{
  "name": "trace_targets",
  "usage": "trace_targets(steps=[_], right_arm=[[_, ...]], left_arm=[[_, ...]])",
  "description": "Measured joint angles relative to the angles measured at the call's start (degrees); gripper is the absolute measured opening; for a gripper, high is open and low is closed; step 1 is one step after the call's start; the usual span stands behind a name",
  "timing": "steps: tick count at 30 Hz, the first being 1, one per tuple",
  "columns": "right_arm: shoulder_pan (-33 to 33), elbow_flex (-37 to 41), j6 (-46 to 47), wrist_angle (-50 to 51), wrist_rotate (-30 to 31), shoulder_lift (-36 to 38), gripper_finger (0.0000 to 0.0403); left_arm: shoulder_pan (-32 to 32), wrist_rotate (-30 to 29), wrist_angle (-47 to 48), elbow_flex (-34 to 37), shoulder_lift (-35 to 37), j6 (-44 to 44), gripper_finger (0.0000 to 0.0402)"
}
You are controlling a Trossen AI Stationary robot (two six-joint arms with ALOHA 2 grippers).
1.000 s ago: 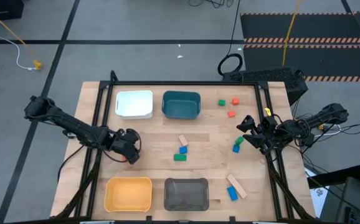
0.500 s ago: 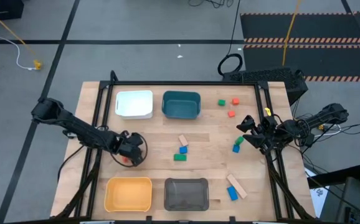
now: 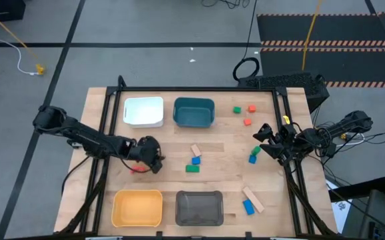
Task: Sort & place blocks by color
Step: Put the top left brown block into the blue bin
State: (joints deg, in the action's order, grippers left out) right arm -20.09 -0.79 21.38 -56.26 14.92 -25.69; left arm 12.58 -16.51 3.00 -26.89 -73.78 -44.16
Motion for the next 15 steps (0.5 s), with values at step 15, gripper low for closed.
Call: trace_targets(steps=[15], right_arm=[[0.0,0.0,0.0,0.0,0.0,0.0,0.0242]], left_arm=[[-11.7,-3.4,-38.4,0.0,0.0,30.0,0.0132]])
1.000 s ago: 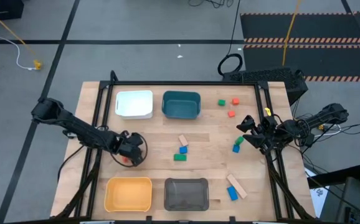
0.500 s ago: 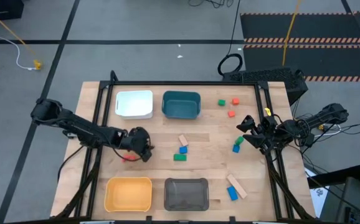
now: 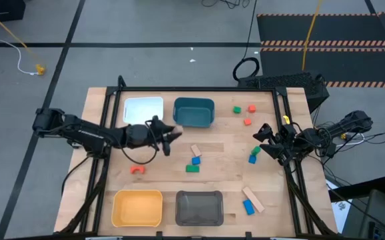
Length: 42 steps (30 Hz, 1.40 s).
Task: Sort & place blocks by color
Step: Put the top left brown block into the blue bin
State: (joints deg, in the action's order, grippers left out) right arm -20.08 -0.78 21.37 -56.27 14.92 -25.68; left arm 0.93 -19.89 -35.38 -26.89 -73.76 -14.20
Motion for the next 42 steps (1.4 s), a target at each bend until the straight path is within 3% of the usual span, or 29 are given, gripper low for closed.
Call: trace_targets(steps=[4,8,16,22,29,42], right_arm=[[0.0,0.0,0.0,0.0,0.0,0.0,0.0242],[0.0,0.0,0.0,0.0,0.0,0.0,0.0242],[0.0,0.0,0.0,0.0,0.0,0.0,0.0242],[0.0,0.0,0.0,0.0,0.0,0.0,0.0242],[0.0,0.0,0.0,0.0,0.0,0.0,0.0242],[0.0,0.0,0.0,0.0,0.0,0.0,0.0242]], left_arm=[[-3.1,-0.7,-2.3,0.0,0.0,5.3,0.0132],[-6.8,0.1,-2.5,0.0,-0.7,4.3,0.0132],[-12.3,2.3,-8.6,-3.5,-12.3,3.3,0.0133],[-15.2,3.5,-8.0,-9.9,-19.4,6.2,0.0139],[-17.7,3.4,-7.8,-13.6,-27.8,2.6,0.0146],[-18.3,3.4,-3.8,-14.0,-28.9,1.1,0.0167]])
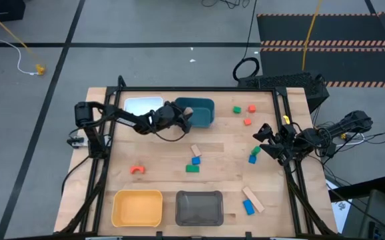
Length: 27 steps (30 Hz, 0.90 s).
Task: Sort & place blocks by color
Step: Put the top left brown block into the blue bin, then put the bottom left green block into the white bin
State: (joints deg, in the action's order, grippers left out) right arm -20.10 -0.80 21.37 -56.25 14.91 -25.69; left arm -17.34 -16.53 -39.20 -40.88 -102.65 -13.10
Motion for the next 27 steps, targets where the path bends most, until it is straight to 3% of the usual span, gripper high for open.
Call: trace_targets(steps=[8,14,21,27], right_arm=[[0.0,0.0,0.0,0.0,0.0,0.0,0.0242],[0.0,0.0,0.0,0.0,0.0,0.0,0.0242],[0.0,0.0,0.0,0.0,0.0,0.0,0.0242],[0.0,0.0,0.0,0.0,0.0,0.0,0.0242]], left_arm=[[0.0,0.2,-0.1,0.0,0.0,2.1,0.0212],[1.5,4.5,-1.3,0.0,3.7,8.2,0.0206],[7.0,9.1,8.7,0.0,11.4,9.7,0.0192],[14.9,9.2,18.5,0.0,12.5,6.7,0.0195]])
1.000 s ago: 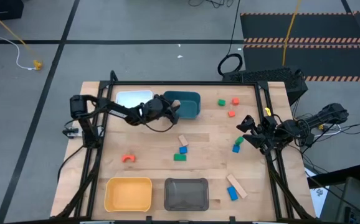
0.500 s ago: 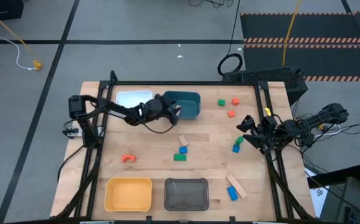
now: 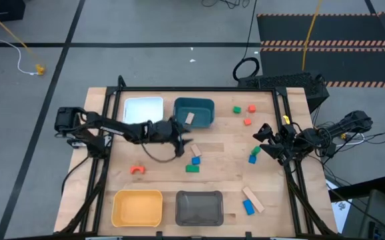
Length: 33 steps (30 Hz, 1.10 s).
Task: Sort & place blocks by color
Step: Put the bottom left green block into the white bin
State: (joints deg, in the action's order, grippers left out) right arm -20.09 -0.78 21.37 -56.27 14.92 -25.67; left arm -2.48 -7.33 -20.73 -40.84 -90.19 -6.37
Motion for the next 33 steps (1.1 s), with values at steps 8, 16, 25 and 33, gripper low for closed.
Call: trace_targets(steps=[8,16,25,33], right_arm=[[0.0,0.0,0.0,0.0,0.0,0.0,0.0242],[0.0,0.0,0.0,0.0,0.0,0.0,0.0242],[0.0,0.0,0.0,0.0,0.0,0.0,0.0242],[0.0,0.0,0.0,0.0,0.0,0.0,0.0242]], left_arm=[[10.8,-0.2,6.4,0.0,-0.3,-4.4,0.0197],[20.7,-6.3,4.5,0.0,-1.2,-9.0,0.0199],[26.5,-16.8,-1.5,0.0,-6.5,-7.5,0.0271],[24.2,-17.3,-2.0,0.0,-7.0,-9.8,0.0332]])
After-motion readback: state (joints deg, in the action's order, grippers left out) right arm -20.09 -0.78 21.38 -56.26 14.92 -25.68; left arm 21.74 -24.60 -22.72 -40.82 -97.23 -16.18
